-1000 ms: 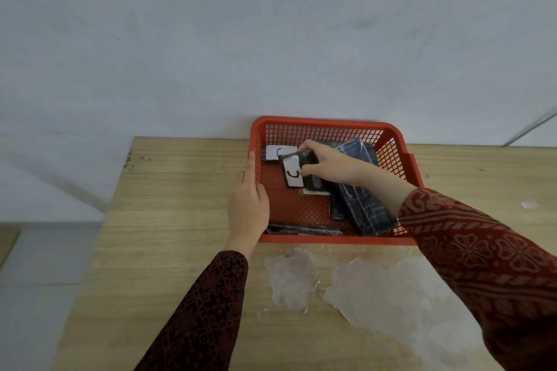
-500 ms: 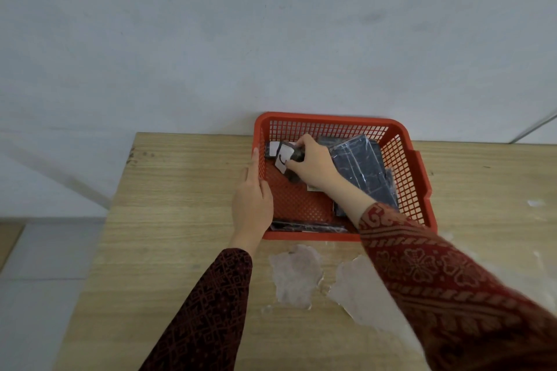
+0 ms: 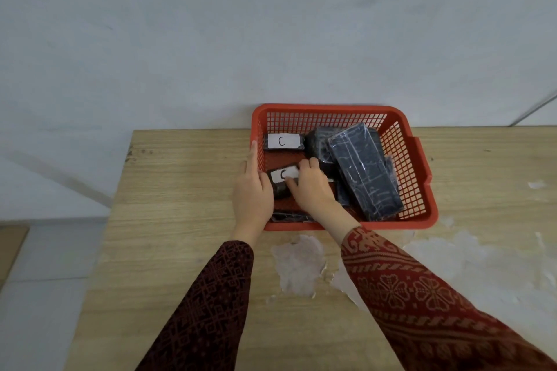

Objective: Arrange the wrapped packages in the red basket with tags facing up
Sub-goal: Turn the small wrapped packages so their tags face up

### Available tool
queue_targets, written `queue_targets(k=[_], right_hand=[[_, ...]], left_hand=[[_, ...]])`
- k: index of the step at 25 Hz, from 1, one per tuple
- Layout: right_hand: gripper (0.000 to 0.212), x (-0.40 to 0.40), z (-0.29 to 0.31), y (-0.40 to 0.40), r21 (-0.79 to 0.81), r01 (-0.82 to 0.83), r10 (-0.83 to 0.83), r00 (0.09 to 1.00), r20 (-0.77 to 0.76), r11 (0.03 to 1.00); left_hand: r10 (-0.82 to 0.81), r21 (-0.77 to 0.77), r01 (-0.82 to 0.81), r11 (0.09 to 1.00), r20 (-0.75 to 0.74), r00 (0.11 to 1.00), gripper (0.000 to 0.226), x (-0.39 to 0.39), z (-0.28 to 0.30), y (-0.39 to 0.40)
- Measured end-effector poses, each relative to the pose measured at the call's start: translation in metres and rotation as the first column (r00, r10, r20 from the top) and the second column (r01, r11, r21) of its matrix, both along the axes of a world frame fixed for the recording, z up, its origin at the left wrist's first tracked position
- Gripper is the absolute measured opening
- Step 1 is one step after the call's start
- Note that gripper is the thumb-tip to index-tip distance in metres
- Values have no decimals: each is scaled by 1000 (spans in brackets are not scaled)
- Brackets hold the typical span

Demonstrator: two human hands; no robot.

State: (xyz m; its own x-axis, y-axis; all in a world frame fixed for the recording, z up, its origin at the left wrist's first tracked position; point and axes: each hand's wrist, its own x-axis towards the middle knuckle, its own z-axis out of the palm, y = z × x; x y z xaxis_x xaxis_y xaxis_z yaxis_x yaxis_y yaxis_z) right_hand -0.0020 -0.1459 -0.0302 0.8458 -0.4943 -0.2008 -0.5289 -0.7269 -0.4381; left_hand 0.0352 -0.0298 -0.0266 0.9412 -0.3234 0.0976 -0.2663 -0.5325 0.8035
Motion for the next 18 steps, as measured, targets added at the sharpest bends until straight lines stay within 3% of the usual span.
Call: queue_targets(k=[2, 4, 6, 8, 18], right_hand=[[43, -5, 2, -2, -65, -48, 43, 996, -77, 997], [43, -10, 6, -3, -151, -110, 110, 994, -6, 982], [44, -12, 7, -6, -210, -307, 318, 948, 24, 928], [40, -12, 6, -9, -192, -465, 466, 884, -39, 865], [31, 25, -6, -9, -275, -370, 379, 925, -22, 888]], left_hand=[[0, 6, 0, 1000, -4, 1000, 59, 0, -1, 0], [4, 11, -4, 1000, 0, 1000, 59, 0, -2, 0], [11, 15, -11, 1000, 3, 1000, 59, 1, -1, 0], [10, 14, -10, 1000, 5, 1000, 59, 1, -1, 0], [12, 6, -12, 1000, -6, 1000, 59, 1, -1, -1]])
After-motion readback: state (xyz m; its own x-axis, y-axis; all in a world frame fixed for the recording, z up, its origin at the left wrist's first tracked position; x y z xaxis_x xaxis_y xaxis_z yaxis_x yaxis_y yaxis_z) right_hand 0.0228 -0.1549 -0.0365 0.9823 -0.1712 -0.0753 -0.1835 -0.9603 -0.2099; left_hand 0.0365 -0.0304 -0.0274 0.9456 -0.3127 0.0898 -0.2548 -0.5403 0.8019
